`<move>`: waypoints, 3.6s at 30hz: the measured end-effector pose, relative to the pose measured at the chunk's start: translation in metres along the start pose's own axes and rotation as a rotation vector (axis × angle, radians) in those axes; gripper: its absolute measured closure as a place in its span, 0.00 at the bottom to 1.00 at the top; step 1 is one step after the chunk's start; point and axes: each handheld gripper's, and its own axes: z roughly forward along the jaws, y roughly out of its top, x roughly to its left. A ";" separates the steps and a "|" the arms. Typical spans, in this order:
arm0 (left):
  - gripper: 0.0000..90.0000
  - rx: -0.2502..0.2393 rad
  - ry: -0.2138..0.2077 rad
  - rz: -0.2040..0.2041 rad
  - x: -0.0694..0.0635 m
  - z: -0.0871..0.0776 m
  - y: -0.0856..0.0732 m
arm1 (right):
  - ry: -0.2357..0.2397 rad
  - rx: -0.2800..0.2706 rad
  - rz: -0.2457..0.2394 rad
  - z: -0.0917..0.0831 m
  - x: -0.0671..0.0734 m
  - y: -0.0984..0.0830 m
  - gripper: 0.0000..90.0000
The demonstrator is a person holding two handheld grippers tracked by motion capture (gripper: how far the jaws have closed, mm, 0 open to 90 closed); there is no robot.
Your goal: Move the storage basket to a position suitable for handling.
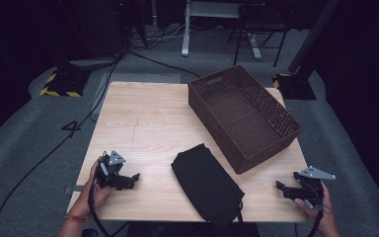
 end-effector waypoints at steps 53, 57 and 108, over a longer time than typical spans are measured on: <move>0.03 -0.002 -0.099 0.133 -0.037 -0.003 -0.002 | 0.005 -0.206 -0.094 -0.016 -0.001 0.131 0.24; 0.18 -0.015 -0.079 0.207 -0.047 -0.006 0.004 | -0.053 -0.197 -0.048 -0.013 -0.008 0.132 0.18; 0.25 -0.104 -0.176 0.439 -0.129 0.057 0.081 | -0.102 -0.137 -0.006 0.025 0.015 0.154 0.09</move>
